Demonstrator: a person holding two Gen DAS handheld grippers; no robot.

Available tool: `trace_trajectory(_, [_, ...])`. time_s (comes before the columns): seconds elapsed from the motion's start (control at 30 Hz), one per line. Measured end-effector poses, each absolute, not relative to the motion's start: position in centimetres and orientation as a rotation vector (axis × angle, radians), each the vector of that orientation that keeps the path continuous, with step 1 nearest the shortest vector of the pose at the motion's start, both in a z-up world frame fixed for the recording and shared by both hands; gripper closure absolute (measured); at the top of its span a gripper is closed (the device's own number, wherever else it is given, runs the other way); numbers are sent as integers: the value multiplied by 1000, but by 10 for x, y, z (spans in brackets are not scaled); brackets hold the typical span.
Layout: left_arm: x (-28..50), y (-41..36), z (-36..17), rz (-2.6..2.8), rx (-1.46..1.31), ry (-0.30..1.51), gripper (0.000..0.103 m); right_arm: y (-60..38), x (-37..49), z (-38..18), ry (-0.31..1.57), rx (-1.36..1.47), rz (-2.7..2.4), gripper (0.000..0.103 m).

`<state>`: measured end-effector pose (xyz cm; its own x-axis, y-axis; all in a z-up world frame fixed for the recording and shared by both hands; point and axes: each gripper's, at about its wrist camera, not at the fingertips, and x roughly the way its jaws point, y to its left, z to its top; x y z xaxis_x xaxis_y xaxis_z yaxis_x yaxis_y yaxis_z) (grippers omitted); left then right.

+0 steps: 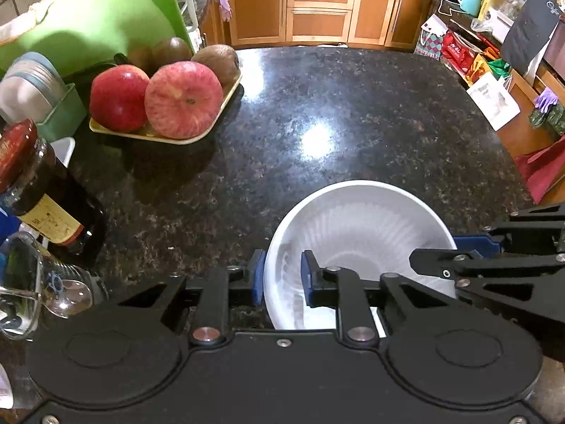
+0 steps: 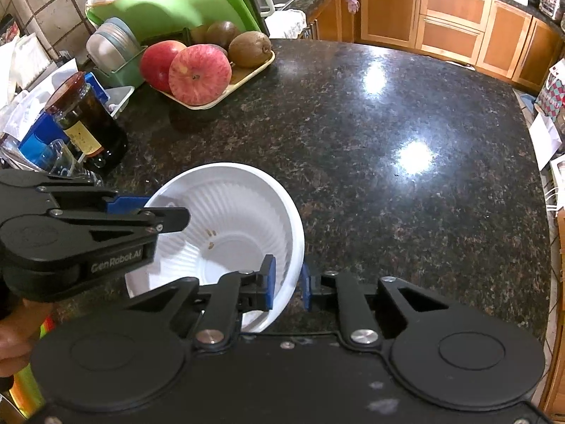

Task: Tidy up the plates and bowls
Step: 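Lift and carry the white bowl with the left tool to the bowl stack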

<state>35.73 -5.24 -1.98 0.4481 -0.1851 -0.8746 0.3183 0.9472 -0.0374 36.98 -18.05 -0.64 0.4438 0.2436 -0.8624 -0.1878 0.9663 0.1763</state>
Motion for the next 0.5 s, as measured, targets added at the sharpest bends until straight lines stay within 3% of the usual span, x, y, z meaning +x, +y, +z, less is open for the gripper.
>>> trace_trajectory(0.03, [358,-51,-20,-310,138,1067,83,-180,369,-6,1075,53,264,87])
trace_trajectory(0.5, [346,-55,-6,-353,135,1073,85,-187,357,13,1057,75,215,89])
